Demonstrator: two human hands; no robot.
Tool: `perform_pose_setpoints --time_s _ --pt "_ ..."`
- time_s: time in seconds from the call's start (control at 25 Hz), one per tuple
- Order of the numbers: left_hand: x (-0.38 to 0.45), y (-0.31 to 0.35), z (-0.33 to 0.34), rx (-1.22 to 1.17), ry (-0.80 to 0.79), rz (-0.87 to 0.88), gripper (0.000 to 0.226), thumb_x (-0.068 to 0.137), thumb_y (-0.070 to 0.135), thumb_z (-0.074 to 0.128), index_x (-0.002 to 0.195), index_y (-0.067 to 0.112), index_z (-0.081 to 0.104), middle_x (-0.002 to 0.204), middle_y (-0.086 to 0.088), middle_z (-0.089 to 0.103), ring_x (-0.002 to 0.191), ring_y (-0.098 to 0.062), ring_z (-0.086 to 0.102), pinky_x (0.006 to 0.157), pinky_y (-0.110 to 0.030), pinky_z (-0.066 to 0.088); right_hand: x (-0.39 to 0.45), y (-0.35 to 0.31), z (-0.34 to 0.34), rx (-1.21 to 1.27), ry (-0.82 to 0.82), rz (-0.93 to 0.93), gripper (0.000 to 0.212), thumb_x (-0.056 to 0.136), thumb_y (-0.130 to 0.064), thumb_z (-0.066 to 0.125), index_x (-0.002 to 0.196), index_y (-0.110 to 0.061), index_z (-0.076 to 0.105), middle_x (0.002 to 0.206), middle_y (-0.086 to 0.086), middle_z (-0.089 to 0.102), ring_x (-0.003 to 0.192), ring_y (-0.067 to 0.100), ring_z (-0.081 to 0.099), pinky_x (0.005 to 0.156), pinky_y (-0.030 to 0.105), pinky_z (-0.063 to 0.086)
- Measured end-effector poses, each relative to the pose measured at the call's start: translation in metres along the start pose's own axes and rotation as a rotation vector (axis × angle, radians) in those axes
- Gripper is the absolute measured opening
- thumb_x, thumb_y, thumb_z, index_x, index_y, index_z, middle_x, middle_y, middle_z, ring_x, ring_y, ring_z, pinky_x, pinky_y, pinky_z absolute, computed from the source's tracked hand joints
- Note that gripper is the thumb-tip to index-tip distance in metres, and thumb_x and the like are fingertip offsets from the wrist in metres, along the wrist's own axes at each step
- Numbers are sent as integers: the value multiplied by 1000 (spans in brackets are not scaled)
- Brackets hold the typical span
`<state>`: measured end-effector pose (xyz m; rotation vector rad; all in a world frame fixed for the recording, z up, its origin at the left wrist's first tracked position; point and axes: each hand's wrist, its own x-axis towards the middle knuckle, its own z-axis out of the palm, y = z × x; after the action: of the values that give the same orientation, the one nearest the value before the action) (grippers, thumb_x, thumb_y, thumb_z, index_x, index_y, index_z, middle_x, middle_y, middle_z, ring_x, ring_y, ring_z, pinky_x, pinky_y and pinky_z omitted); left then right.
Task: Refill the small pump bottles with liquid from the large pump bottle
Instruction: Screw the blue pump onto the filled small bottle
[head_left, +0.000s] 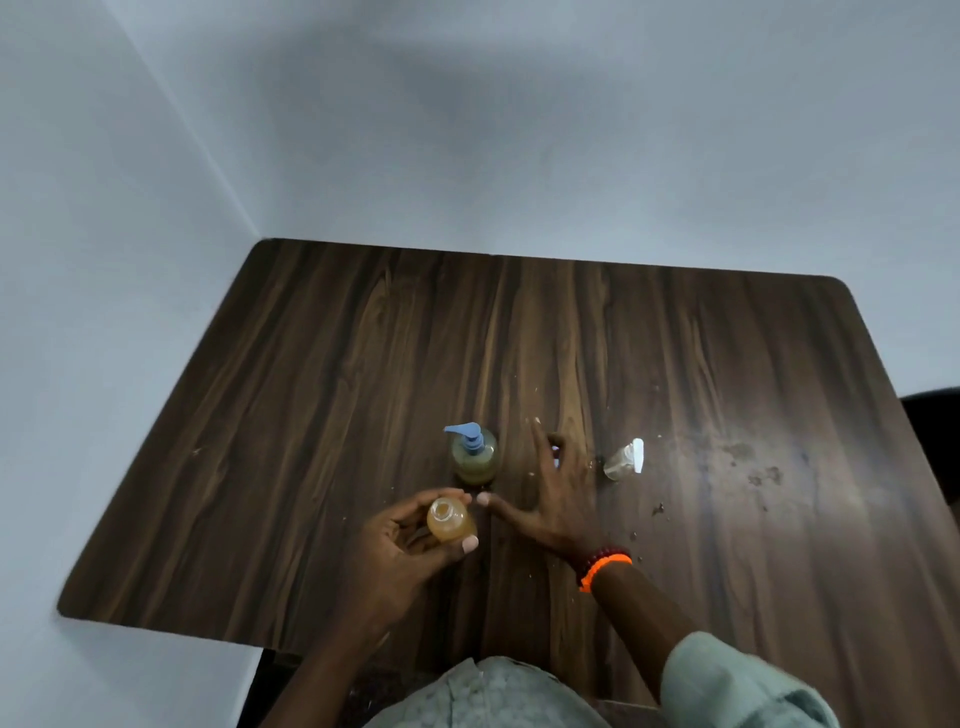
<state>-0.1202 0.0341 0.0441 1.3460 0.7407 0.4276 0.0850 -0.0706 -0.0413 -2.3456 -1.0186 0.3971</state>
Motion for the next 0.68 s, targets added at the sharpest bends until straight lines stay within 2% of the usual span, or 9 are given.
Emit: perform_pose_setpoints --time_s 0.08,0.16,0.28,0.44,0.56,0.64,0.68 --pt "0 1 5 14 -7 -4 48 68 6 93 112 20 79 117 -4 81 113 -20 77 92 -26 63 0 18 -8 -77 99 79 72 89 -70 56 143 -23 49 128 8 49 119 28 53 96 38 47" --pt "0 1 12 18 -9 -7 48 67 4 92 112 16 79 115 -5 82 111 -20 77 93 -27 63 13 24 -10 -66 91 202 44 97 -42 60 130 -14 58 122 12 54 110 33 61 86 35 49" --pt "-2 5 22 40 -3 -1 48 68 -1 91 112 11 78 113 -5 82 110 -20 78 95 -30 63 33 23 -3 -51 -44 279 44 99 -33 62 134 -7 54 134 17 51 120 35 58 100 40 51" --pt "-5 12 29 82 5 19 47 70 -6 90 113 9 77 113 -4 82 109 -17 77 92 -25 62 48 28 6 -42 -34 270 38 103 -21 54 137 -4 56 136 19 56 127 33 56 106 37 48" --pt "-5 15 31 77 9 25 47 71 -6 90 113 10 77 112 -2 83 108 -17 78 90 -23 61 41 22 -2 64 26 267 26 99 -12 57 121 -7 71 126 13 69 119 28 63 97 32 52" --pt "-5 16 32 71 14 36 48 70 -4 90 114 12 78 111 -2 83 107 -16 78 91 -23 62 22 7 -16 230 140 259 13 95 -18 65 101 -16 76 106 1 77 100 18 71 84 29 55" --pt "-4 18 33 66 13 40 48 70 -3 91 114 12 78 111 -2 83 107 -16 78 92 -25 62 9 -4 -26 302 200 233 10 95 -26 68 96 -20 76 96 -6 77 90 10 72 80 32 58"
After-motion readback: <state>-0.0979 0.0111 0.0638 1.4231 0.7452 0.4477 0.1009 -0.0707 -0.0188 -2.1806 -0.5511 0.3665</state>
